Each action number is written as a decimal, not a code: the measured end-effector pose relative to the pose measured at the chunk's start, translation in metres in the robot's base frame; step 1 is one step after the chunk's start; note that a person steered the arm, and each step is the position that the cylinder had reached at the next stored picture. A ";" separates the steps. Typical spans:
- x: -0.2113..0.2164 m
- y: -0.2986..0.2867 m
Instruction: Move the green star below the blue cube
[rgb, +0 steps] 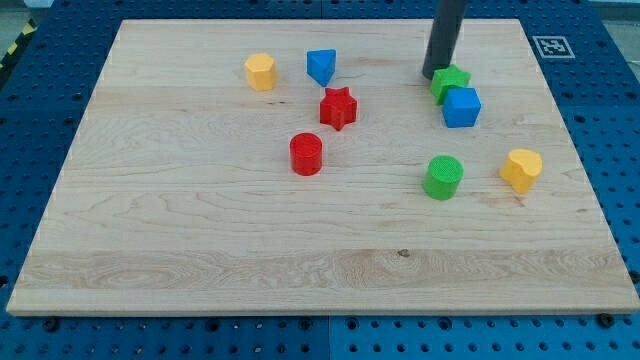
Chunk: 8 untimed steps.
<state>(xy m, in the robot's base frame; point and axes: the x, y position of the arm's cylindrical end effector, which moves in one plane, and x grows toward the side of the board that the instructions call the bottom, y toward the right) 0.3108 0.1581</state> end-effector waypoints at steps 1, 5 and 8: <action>-0.006 0.016; 0.071 0.046; 0.062 0.041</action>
<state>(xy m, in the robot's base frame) 0.3724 0.1993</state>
